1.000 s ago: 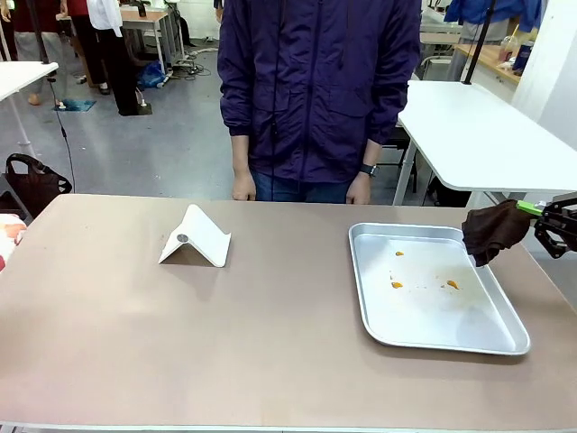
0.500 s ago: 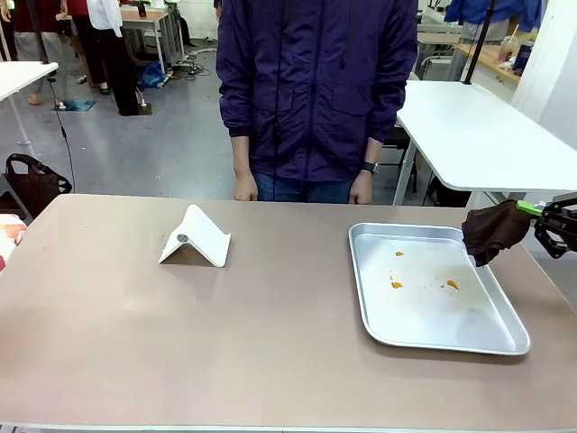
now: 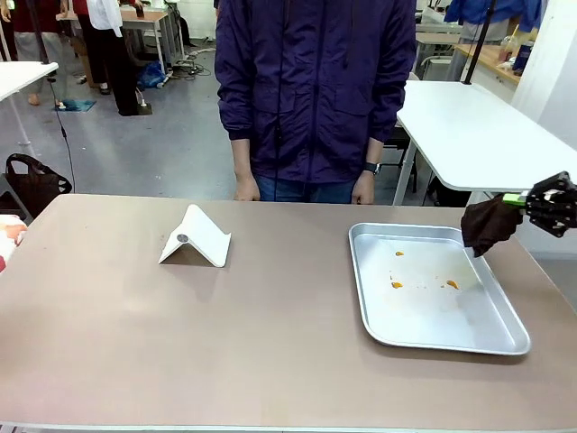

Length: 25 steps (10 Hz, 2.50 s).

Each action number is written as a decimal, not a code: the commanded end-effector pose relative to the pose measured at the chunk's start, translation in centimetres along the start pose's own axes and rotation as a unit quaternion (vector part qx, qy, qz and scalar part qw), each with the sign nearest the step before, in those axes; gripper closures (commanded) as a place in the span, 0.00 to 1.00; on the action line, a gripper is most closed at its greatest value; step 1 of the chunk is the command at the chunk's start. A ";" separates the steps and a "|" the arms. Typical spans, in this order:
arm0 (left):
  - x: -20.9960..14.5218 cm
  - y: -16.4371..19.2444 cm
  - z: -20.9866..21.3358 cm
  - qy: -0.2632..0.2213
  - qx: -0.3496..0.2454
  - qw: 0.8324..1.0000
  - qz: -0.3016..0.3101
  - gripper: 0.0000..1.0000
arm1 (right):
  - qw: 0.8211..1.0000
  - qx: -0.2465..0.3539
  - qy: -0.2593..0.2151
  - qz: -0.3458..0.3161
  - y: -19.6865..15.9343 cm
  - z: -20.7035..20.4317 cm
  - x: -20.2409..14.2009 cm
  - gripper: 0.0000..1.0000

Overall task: Clean the surface of the table.
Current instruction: Clean the area not pointed to by the person.

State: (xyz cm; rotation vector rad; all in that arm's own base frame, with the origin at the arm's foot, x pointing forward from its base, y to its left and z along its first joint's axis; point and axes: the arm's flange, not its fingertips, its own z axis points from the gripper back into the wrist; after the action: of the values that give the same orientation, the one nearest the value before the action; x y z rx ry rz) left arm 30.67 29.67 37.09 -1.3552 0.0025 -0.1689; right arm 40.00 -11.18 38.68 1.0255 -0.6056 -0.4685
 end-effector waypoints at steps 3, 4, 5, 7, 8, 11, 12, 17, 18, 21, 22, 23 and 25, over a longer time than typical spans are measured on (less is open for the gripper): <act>-0.3 -0.4 -0.4 -0.002 0.003 1.000 0.003 0.81 | 0.977 -0.155 0.107 0.102 1.9 -1.9 -0.7 0.93; -0.3 -0.4 -0.4 -0.002 0.003 1.000 0.003 0.81 | 0.967 -0.162 0.149 0.127 2.2 -1.6 -0.9 0.93; -0.3 -0.4 -0.4 -0.002 0.003 1.000 0.003 0.81 | 0.953 -0.197 0.169 0.154 2.4 -1.3 -1.7 0.93; -0.3 -0.4 -0.4 -0.002 0.003 1.000 0.003 0.81 | 0.928 -0.232 0.209 0.205 2.4 -1.4 -3.3 0.93; -0.3 -0.4 -0.4 -0.002 0.003 1.000 0.003 0.81 | 0.922 -0.241 0.206 0.222 2.3 -2.2 -4.1 0.93; -0.3 -0.4 -0.4 -0.002 0.003 1.000 0.003 0.81 | 0.921 -0.238 0.205 0.230 0.9 -6.2 -4.7 0.93; -0.3 -0.4 -0.4 -0.002 0.003 1.000 0.003 0.81 | 0.921 -0.242 0.206 0.226 0.4 -7.7 -5.2 0.93; -0.3 -0.4 -0.4 -0.002 0.003 1.000 0.003 0.81 | 0.901 -0.288 0.242 0.217 -1.8 -13.2 -7.1 0.93; -0.3 -0.4 -0.4 -0.002 0.003 1.000 0.003 0.81 | 0.900 -0.284 0.250 0.216 -2.1 -13.9 -7.3 0.93; -0.3 -0.4 -0.4 -0.002 0.003 1.000 0.003 0.81 | 0.899 -0.265 0.269 0.222 -1.7 -15.4 -7.8 0.93; -0.3 -0.4 -0.4 -0.002 0.003 1.000 0.003 0.81 | 0.898 -0.254 0.276 0.229 -1.2 -16.2 -8.1 0.93; -0.3 -0.4 -0.4 -0.002 0.003 1.000 0.003 0.81 | 0.895 -0.245 0.286 0.237 -0.6 -17.1 -8.6 0.93; -0.3 -0.4 -0.4 -0.002 0.003 1.000 0.003 0.81 | 0.894 -0.228 0.299 0.245 0.4 -18.9 -9.5 0.93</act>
State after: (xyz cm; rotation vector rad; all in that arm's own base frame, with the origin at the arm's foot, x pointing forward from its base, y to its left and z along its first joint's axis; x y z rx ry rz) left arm 30.63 29.49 37.04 -1.3517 0.0003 -0.1690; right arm 44.82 5.86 30.23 0.4422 -0.1654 0.1328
